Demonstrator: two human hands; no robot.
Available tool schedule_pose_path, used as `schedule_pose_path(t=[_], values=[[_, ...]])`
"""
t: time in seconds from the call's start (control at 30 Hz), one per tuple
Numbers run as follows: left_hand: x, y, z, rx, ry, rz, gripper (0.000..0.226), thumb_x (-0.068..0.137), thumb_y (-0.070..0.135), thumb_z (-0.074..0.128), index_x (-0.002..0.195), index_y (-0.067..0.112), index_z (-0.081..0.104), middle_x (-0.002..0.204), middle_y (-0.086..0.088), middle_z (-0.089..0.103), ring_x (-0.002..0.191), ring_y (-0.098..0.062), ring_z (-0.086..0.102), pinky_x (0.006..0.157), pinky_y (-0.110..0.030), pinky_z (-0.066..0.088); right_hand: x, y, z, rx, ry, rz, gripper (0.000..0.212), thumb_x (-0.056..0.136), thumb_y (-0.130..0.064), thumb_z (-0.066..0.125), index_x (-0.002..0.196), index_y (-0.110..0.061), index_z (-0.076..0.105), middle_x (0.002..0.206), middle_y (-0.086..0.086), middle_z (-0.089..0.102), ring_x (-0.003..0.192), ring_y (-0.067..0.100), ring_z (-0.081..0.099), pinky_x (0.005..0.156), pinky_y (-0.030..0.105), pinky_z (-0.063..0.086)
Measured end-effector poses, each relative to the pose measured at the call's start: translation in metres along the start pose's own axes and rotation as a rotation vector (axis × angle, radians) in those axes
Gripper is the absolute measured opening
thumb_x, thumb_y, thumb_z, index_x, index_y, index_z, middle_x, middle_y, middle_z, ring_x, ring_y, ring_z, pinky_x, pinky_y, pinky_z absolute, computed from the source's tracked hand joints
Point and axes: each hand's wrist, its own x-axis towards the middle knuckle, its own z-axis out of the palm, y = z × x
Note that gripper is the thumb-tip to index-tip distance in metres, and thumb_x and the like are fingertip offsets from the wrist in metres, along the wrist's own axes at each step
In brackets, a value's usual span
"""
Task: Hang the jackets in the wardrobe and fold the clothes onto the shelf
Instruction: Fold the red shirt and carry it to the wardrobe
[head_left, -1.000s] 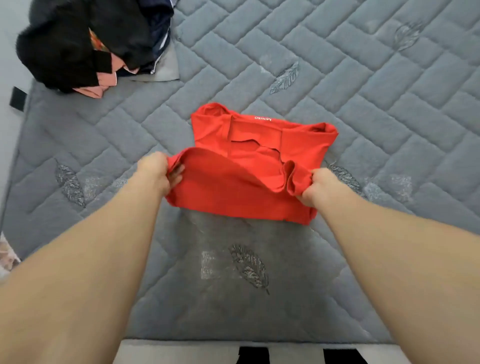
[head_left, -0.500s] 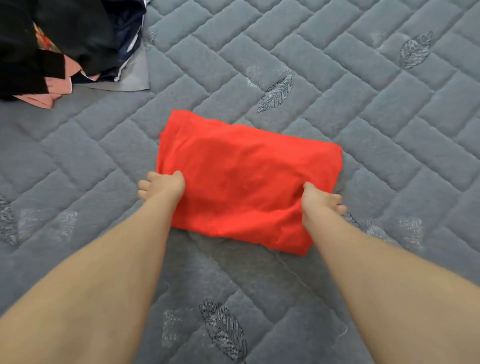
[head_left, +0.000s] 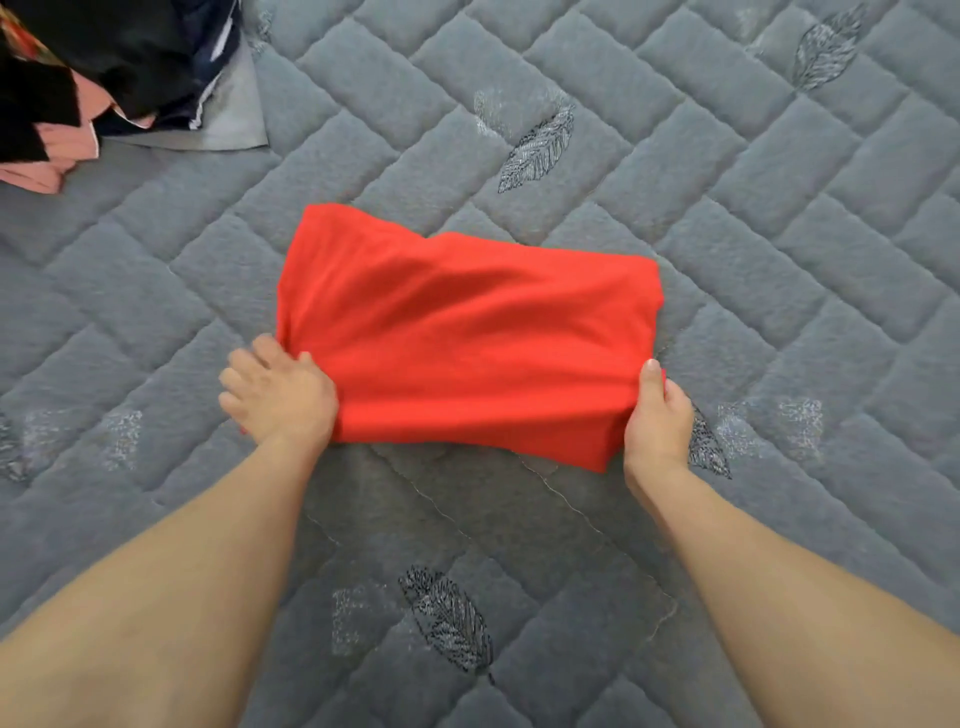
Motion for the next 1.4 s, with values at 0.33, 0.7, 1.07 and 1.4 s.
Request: schedule_pose_path(t=[0.33,0.7,1.07,1.4], values=[[-0.142,0.017,0.034,0.148,-0.622,0.663,0.061,0.097,0.066,0.017,0.147,0.056,-0.018,0.159,0.014,-0.029,0.146,-0.018,-0.030,0.109,-0.072,-0.010,-0.018,0.014,-0.065,-0.891,-0.497,-0.205,0.026,0.104,-0.035,0.037,0.096,-0.010,0.036,0.110,0.028,0.061,0.104,0.041,0.058,0.081,0.043,0.039],[-0.101,0.005,0.000,-0.084,-0.237,0.306,0.079,0.084,0.035,0.062,0.154,0.028,0.027,0.157,-0.011,0.024,0.139,-0.034,0.023,0.109,-0.055,0.024,-0.022,-0.003,-0.015,-1.173,-0.166,-0.441,0.075,0.079,-0.022,0.055,0.148,-0.016,0.027,0.150,0.015,0.028,0.140,0.034,0.027,0.112,0.063,0.016],[0.004,-0.074,-0.018,-0.529,-0.408,0.016,0.020,0.093,0.002,0.046,0.081,0.010,0.060,0.094,-0.021,0.062,0.093,-0.034,0.057,0.075,-0.035,0.037,-0.041,-0.033,0.198,-1.409,-0.544,-0.913,0.081,0.086,-0.079,0.019,0.148,-0.045,-0.020,0.155,-0.002,-0.038,0.142,0.033,-0.034,0.098,0.080,-0.014],[0.017,-0.102,-0.036,-1.207,-0.764,-0.316,0.024,0.093,0.004,0.047,0.087,0.019,0.065,0.060,0.010,0.052,0.050,-0.002,0.040,0.052,-0.023,0.029,-0.041,-0.033,0.207,-1.549,-0.603,-0.790,0.083,0.083,-0.083,0.013,0.145,-0.045,-0.026,0.151,-0.002,-0.044,0.141,0.035,-0.036,0.098,0.081,-0.007]])
